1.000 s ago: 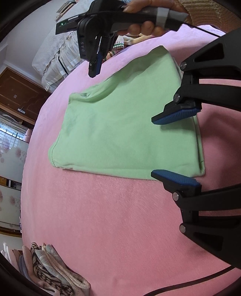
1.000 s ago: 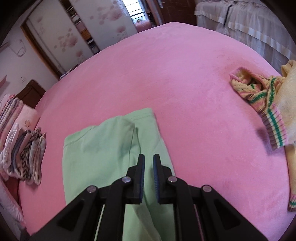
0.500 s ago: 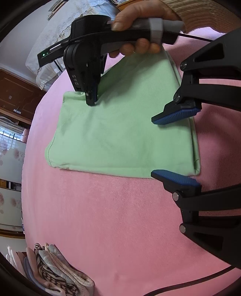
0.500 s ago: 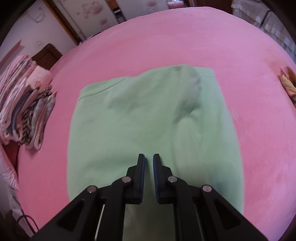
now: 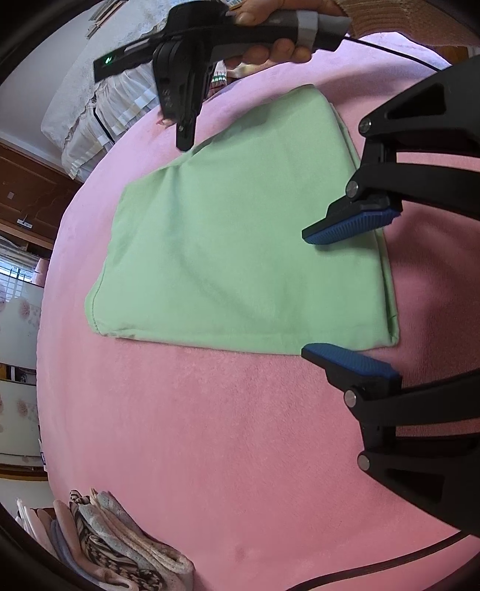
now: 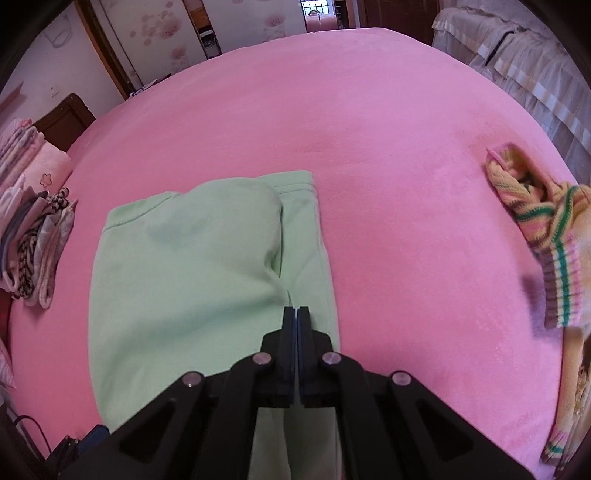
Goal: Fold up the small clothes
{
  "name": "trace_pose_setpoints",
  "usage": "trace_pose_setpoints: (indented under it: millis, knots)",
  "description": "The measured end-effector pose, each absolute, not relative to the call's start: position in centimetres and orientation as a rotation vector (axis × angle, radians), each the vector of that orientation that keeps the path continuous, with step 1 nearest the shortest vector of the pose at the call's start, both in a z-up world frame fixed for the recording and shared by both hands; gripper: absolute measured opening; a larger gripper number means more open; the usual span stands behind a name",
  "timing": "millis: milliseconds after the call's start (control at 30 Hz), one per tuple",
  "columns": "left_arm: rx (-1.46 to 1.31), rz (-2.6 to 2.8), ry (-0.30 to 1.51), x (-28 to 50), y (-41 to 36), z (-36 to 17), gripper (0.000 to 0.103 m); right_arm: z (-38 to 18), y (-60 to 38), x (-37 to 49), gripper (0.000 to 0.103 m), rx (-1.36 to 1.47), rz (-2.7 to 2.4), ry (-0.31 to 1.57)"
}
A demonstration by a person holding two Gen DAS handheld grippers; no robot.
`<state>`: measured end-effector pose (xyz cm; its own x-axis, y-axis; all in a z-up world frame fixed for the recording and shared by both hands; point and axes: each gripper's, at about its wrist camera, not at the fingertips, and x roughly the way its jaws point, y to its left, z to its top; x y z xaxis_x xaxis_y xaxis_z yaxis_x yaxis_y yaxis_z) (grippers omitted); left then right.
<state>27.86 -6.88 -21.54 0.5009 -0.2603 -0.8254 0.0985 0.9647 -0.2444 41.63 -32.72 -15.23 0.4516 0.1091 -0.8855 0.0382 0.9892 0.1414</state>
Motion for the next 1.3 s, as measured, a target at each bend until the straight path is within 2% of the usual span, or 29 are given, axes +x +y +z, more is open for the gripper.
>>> trace_pose_setpoints:
  millis: [200,267,433,567,633,667,733,800,867,1300]
  knots:
    - [-0.15,-0.2,1.01,29.0,-6.2,-19.1,0.058,-12.1,-34.0,38.6,0.0,0.121,0.044,1.069]
    - [-0.136,-0.198,0.991,29.2,-6.2,-17.8,0.06,-10.6,-34.2,37.4,0.0,0.11,0.052,1.047]
    - [-0.083,-0.183,0.903,29.1,-6.4,-13.8,0.074,-7.2,-33.8,34.9,0.003,0.104,0.075,0.996]
    - [-0.059,-0.187,0.863,28.8,-6.7,-11.5,0.075,-5.5,-33.2,33.3,0.003,0.106,0.102,0.972]
    - [-0.046,-0.192,0.852,28.6,-6.8,-10.8,0.08,-5.1,-32.8,32.5,0.003,0.109,0.116,0.966]
    - [-0.037,-0.195,0.848,28.6,-6.8,-10.6,0.082,-5.0,-32.7,32.1,0.006,0.111,0.124,0.964]
    - [-0.013,-0.196,0.836,28.4,-7.0,-10.2,0.086,-4.9,-32.4,31.5,0.017,0.109,0.13,0.959]
    - [0.012,-0.199,0.831,28.4,-7.1,-10.2,0.09,-5.0,-32.2,31.0,0.043,0.094,0.129,0.945]
    - [0.032,-0.203,0.831,28.6,-7.2,-10.4,0.092,-5.3,-32.0,30.7,0.053,0.08,0.124,0.936]
    - [-0.113,-0.295,0.974,33.7,-3.6,-16.2,0.094,-12.9,-34.3,32.0,0.055,0.26,0.2,1.08]
